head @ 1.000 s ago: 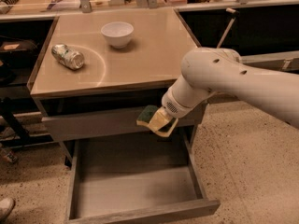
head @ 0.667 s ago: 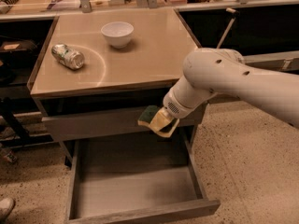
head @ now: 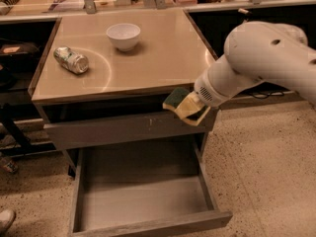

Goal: Pick sponge from middle drawer and place on counter

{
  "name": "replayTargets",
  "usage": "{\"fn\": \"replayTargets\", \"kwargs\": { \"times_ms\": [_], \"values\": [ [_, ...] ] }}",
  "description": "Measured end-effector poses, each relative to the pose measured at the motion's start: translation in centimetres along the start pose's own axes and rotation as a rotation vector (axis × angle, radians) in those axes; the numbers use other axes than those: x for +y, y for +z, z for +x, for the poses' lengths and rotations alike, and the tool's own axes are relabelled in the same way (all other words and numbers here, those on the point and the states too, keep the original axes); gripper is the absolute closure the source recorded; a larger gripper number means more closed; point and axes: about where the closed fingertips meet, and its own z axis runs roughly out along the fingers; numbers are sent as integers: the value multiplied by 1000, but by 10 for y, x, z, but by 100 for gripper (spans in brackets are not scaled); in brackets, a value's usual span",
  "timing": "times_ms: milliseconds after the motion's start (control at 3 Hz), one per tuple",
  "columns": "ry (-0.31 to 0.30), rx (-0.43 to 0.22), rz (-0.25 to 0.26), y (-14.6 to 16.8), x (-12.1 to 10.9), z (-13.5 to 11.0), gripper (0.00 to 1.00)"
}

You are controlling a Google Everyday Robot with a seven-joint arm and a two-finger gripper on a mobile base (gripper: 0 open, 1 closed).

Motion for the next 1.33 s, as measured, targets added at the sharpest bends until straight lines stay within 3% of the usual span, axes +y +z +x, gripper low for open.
{"fn": "replayTargets", "kwargs": {
  "times_ms": [333,667,1000,1333],
  "values": [
    [-2,-22,53,-27,-31,-24,100],
    [-34,-28,74,-35,-53,-58,100],
    [-71,-36,73,-25,-72,-91,100],
    [-113,-59,47,5,-97,-130,100]
  ]
}}
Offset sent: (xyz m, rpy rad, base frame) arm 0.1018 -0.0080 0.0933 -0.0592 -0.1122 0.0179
